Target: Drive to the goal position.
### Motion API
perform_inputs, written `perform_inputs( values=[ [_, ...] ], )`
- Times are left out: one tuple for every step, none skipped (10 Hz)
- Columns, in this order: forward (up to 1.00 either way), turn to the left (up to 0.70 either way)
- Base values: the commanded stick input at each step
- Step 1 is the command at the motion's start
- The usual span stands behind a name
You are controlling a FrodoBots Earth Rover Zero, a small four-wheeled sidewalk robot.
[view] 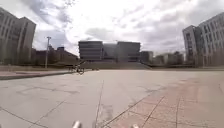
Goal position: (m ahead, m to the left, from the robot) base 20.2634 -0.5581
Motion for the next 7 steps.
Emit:
perform_inputs(
  values=[
    [0.06,0.00],
    [0.06,0.00],
    [0.06,0.00],
    [0.06,0.00],
    [0.06,0.00],
    [0.06,0.00],
    [0.06,0.00]
  ],
)
